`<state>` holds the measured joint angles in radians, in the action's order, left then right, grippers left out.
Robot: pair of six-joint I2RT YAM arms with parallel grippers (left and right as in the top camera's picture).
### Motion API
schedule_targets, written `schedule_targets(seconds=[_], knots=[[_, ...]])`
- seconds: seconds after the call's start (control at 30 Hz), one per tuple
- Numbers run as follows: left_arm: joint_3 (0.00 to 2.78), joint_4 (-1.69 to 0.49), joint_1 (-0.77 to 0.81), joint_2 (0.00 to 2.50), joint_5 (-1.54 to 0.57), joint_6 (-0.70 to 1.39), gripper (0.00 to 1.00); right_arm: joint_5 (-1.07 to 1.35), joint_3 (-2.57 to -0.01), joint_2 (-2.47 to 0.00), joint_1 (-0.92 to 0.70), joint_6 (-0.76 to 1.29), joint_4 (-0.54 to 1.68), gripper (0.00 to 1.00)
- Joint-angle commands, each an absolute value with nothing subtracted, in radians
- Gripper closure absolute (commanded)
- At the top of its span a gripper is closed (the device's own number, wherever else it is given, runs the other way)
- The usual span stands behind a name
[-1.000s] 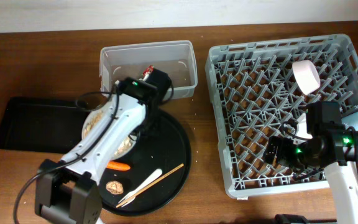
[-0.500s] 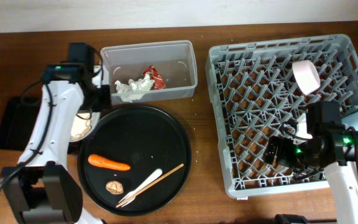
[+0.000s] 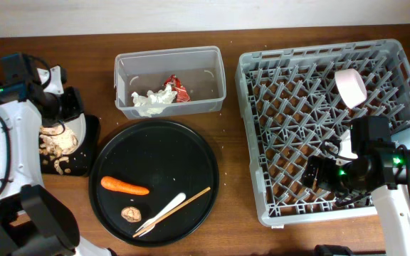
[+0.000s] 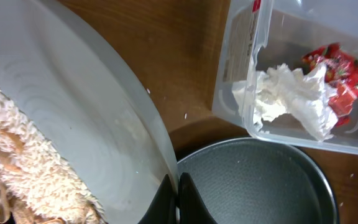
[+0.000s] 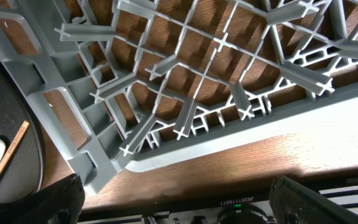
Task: Sort waste into correct bins and load items into the dishwasher rack
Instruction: 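Tip the plate over the black tray to dump rice and shells, then set the empty plate back on the round tray with the left gripper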
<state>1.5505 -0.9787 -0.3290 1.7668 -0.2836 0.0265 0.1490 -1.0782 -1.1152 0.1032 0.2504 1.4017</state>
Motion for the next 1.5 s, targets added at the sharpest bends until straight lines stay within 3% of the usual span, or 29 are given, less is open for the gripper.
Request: schedule_targets(seconds=[0.0, 0.27, 0.77, 1.3, 1.47], knots=[[1.573, -0.958, -0.373, 1.737, -0.382, 0.037, 1.0, 0.158, -1.071, -1.107, 0.097, 0.24, 1.402, 0.01], [1.571, -0.926, -0.518, 1.737, -0.768, 0.036, 1.0, 0.158, -1.071, -1.107, 0.097, 0.24, 1.402, 0.01], [1.446, -0.812, -0.719, 1.738, -1.235, 0.022, 1.0, 0.158, -1.071, -1.107, 0.097, 0.24, 1.402, 0.01], [1.446, -0.923, -0.696, 1.691, -1.189, -0.041, 0.99, 0.158, -1.071, -1.107, 0.097, 0.24, 1.401, 0.01], [1.446, -1.037, -0.398, 1.5, -0.912, -0.058, 0.99, 0.158, -1.071, -1.107, 0.097, 0.24, 1.401, 0.01]])
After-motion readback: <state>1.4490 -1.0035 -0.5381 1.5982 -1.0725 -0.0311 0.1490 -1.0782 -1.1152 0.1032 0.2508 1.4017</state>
